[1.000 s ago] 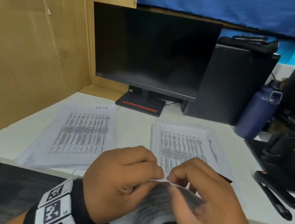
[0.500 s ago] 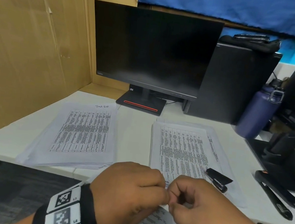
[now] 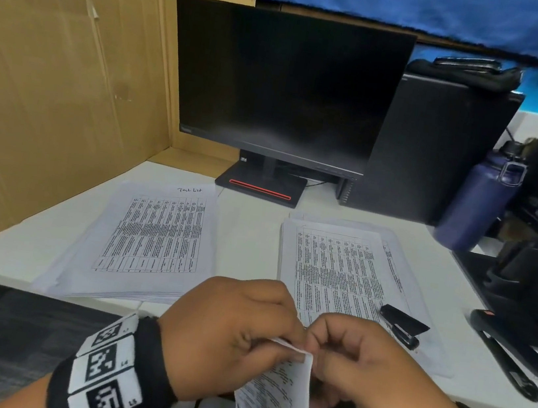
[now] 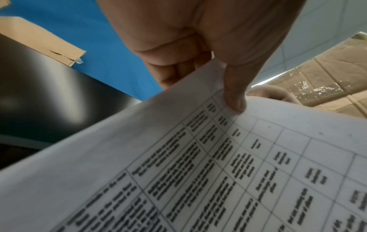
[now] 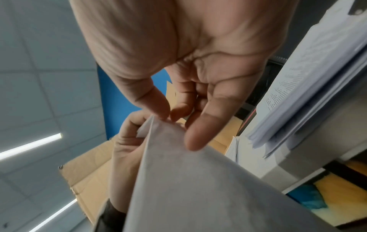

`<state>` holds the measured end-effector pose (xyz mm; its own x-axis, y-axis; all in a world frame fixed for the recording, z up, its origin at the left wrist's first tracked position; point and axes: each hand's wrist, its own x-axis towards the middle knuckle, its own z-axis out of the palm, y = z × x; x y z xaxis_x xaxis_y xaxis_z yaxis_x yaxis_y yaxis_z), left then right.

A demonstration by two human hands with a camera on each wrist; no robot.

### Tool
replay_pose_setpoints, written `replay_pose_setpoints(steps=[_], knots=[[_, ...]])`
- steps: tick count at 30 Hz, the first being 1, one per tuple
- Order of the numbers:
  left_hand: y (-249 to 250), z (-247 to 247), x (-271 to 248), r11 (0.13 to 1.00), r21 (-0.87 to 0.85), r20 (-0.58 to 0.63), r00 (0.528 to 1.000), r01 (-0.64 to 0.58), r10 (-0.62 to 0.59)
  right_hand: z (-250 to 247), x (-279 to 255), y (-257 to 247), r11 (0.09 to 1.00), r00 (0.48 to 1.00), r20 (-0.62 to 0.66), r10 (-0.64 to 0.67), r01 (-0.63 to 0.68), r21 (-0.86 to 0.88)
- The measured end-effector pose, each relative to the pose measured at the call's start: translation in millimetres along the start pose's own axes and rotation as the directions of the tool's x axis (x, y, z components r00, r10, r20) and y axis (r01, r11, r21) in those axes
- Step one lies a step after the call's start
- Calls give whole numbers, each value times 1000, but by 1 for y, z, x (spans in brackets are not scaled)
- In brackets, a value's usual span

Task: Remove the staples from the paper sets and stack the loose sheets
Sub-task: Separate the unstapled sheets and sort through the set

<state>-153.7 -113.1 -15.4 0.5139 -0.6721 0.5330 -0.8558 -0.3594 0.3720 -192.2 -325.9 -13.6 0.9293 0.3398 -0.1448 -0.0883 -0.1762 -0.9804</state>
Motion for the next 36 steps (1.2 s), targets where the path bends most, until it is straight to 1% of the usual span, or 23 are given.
replay_pose_setpoints(steps=[2, 5, 7, 9, 12, 16, 19, 27, 30, 32, 33, 36], knots=[[0, 0, 0, 1000, -18, 17, 1000, 6, -6, -1, 0, 1, 999, 1000, 12, 10, -10, 33], [0, 1, 0, 999, 33, 44, 999, 8, -9, -1, 1, 4, 998, 999, -27, 44, -42, 49], [-1, 2, 0, 998, 65, 64, 998, 14, -18, -1, 2, 5, 998, 998, -40, 43, -41, 53], [-2, 3, -1, 997, 74, 81, 996, 22, -28, -2, 2, 6, 999, 999, -17, 33, -32, 43], [-2, 4, -1, 997, 39, 87, 994, 62, -65, -5, 1, 7, 999, 999, 42, 26, -28, 39], [-1, 4, 1, 993, 72, 62, 994, 90, -94, -7, 1, 5, 986, 997, 80, 24, -36, 160], [-2, 2, 1, 994, 54, 52, 994, 97, -100, -6, 2, 6, 963, 994, 92, 52, -74, 260], [-1, 0, 1, 995, -16, 72, 992, 101, -99, -5, 6, 15, 943, 993, 112, 39, -74, 324], [2, 0, 2, 991, -47, 77, 989, 129, -125, -5, 7, 17, 949, 993, 116, 28, -62, 309], [5, 0, 3, 989, -45, 89, 986, 143, -139, -5, 8, 17, 966, 995, 93, 42, -64, 249], [6, 0, 3, 990, -15, 97, 986, 140, -138, -4, 8, 16, 974, 996, 79, 49, -65, 215], [10, 3, 2, 986, 142, 118, 987, 89, -106, -4, 8, 17, 994, 998, 50, 42, -46, 98]])
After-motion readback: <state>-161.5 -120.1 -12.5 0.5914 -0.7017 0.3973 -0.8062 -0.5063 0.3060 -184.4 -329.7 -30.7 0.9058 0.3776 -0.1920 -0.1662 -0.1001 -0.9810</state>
